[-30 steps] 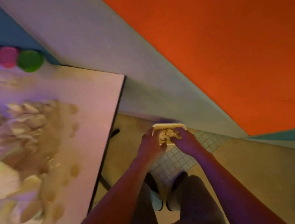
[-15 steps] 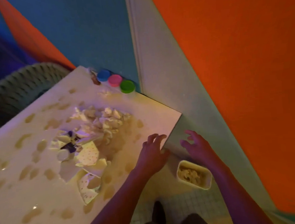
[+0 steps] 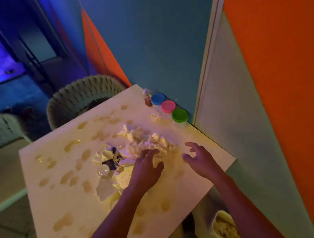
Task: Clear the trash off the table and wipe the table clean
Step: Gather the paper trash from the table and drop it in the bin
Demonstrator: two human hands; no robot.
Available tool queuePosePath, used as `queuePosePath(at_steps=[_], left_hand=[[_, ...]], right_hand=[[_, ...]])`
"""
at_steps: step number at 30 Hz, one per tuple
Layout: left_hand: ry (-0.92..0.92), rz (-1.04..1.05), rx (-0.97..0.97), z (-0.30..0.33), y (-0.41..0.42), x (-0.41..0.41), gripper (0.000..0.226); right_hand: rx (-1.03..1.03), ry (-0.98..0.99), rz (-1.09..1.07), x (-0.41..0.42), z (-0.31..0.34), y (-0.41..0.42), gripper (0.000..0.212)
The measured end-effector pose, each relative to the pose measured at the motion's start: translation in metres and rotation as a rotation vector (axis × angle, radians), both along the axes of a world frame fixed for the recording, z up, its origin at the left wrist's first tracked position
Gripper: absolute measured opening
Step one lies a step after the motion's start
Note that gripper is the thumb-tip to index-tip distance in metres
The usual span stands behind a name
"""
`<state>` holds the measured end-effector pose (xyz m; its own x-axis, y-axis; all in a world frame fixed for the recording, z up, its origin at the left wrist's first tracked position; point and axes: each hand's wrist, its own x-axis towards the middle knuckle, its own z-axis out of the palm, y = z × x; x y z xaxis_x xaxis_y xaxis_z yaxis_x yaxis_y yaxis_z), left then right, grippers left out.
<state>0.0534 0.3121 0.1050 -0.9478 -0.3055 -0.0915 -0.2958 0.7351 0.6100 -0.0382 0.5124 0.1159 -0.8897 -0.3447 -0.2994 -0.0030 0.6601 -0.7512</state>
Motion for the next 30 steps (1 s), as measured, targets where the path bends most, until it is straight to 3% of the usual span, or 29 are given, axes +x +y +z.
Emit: queuePosePath(at_steps=[13, 21, 30], left_hand=[[-0.181, 0.252, -0.108, -0.023, -0.078, -0.122, 0.050], [-0.254, 0.405, -0.146, -0.047, -0.133, -0.154, 0.046], [-0.397, 0.295, -0.165, -0.072, -0.177, -0.163, 0.064]], right_hand=[[0.049, -0.040, 0.273, -0.130, -0.030, -0.110, 0.047], [0.121, -0.031, 0.467, -0.199, -0.050, -0.178, 0.046], [0.261, 0.020, 0.553, -0.242, -0.086, -0.223, 0.053]])
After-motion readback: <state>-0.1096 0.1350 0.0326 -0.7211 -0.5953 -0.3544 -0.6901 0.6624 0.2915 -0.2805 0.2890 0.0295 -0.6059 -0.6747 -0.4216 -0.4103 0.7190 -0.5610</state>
